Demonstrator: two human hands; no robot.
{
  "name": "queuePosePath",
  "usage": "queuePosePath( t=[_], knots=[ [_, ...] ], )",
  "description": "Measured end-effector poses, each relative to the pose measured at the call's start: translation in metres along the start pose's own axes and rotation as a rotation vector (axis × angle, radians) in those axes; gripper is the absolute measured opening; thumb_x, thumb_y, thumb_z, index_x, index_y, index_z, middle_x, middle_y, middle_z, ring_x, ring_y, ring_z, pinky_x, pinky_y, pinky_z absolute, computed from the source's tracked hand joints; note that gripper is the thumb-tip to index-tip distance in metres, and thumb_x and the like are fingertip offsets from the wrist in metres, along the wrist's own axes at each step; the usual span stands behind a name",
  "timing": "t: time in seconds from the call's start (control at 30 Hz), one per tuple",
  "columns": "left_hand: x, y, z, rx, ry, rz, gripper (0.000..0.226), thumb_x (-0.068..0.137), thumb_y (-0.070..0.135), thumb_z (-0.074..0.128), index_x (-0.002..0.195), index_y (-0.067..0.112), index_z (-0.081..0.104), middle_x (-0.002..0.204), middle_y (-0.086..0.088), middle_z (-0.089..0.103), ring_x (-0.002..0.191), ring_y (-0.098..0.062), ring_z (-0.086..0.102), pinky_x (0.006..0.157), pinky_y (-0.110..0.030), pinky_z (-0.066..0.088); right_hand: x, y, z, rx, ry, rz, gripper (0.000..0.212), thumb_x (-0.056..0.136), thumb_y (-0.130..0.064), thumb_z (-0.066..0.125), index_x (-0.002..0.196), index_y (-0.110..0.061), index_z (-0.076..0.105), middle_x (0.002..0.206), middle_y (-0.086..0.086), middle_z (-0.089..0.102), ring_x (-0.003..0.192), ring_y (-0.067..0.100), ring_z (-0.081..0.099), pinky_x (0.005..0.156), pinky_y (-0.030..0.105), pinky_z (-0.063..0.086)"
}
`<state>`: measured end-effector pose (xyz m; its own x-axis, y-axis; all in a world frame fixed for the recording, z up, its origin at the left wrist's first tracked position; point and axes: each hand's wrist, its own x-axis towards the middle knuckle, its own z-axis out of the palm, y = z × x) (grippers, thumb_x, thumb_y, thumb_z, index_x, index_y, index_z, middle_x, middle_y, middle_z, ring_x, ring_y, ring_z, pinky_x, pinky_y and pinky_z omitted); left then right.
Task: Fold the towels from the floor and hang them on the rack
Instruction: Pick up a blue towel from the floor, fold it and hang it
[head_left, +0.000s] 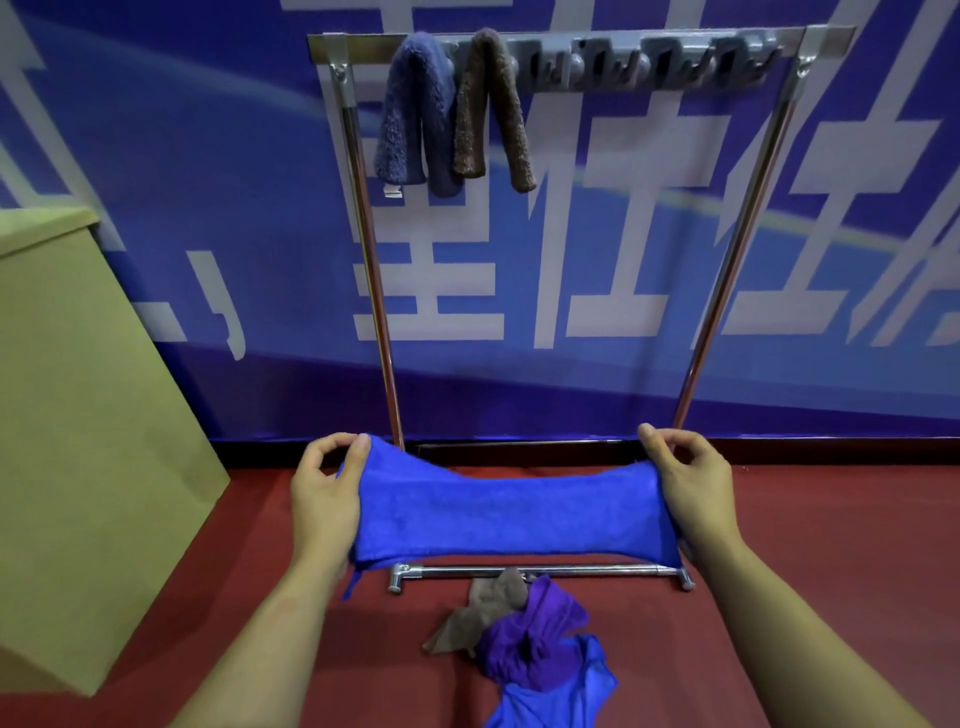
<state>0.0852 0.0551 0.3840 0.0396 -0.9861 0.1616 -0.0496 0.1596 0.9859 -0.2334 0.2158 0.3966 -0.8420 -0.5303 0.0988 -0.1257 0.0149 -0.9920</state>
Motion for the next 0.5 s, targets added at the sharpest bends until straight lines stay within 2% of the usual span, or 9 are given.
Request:
queuePosePath(
  t=[0.1, 0.23, 0.33, 0.4, 0.43, 0.5],
  knots=[
    [0.001, 0.000, -0.002, -0.061, 0.017, -0.052, 0.024, 0.086, 0.051, 0.073, 0.098, 0.032, 0.068, 0.097, -0.011, 0.073, 0.085, -0.023, 0.064, 0.078, -0.046, 0.051, 0.000, 0.000, 0.002, 0.105, -0.075, 0.081, 0.021, 0.088, -0.031, 0.076, 0.082, -0.011, 0.074, 0.082, 0.000, 0.073, 0.077, 0.012, 0.061, 0.076, 0.035, 0.048],
    [-0.002, 0.006, 0.002, -0.206, 0.021, -0.067, 0.006, 0.094, 0.020, 0.070, 0.099, 0.016, 0.068, 0.089, -0.002, 0.075, 0.084, -0.016, 0.066, 0.076, -0.029, 0.053, 0.003, 0.002, 0.002, 0.193, -0.129, 0.112, 0.006, 0.092, -0.016, 0.071, 0.092, -0.012, 0.075, 0.093, 0.006, 0.074, 0.091, 0.018, 0.063, 0.084, 0.035, 0.049],
    [-0.003, 0.006, 0.001, -0.212, -0.001, -0.037, 0.005, 0.093, 0.014, 0.070, 0.098, 0.015, 0.071, 0.087, 0.000, 0.076, 0.079, -0.011, 0.069, 0.070, -0.026, 0.055, -0.001, -0.003, 0.001, 0.160, -0.137, 0.046, 0.009, 0.092, -0.010, 0.069, 0.097, -0.015, 0.074, 0.092, 0.004, 0.075, 0.086, 0.011, 0.064, 0.077, 0.021, 0.051],
    [-0.004, 0.010, 0.001, -0.202, 0.015, -0.007, 0.009, 0.092, 0.011, 0.071, 0.101, 0.012, 0.072, 0.089, 0.004, 0.076, 0.079, 0.000, 0.071, 0.072, -0.014, 0.053, -0.005, -0.009, 0.001, 0.139, -0.075, -0.034, 0.007, 0.090, -0.012, 0.073, 0.095, -0.016, 0.076, 0.088, 0.002, 0.076, 0.080, 0.008, 0.066, 0.068, 0.011, 0.051],
    [-0.004, 0.013, 0.002, -0.202, 0.028, 0.016, 0.010, 0.092, 0.011, 0.072, 0.101, 0.012, 0.073, 0.089, 0.007, 0.076, 0.081, 0.003, 0.070, 0.074, -0.011, 0.052, -0.006, -0.013, 0.000, 0.143, -0.041, -0.067, 0.007, 0.088, -0.013, 0.075, 0.094, -0.017, 0.077, 0.087, 0.002, 0.077, 0.081, 0.009, 0.068, 0.070, 0.011, 0.052],
    [-0.005, 0.018, 0.001, -0.216, 0.063, 0.042, 0.010, 0.090, 0.012, 0.074, 0.100, 0.014, 0.074, 0.088, 0.008, 0.076, 0.084, 0.000, 0.071, 0.078, -0.013, 0.054, -0.010, -0.019, -0.002, 0.172, 0.003, -0.110, 0.009, 0.085, -0.015, 0.078, 0.094, -0.015, 0.078, 0.091, 0.004, 0.078, 0.087, 0.011, 0.072, 0.080, 0.017, 0.056]
  ],
)
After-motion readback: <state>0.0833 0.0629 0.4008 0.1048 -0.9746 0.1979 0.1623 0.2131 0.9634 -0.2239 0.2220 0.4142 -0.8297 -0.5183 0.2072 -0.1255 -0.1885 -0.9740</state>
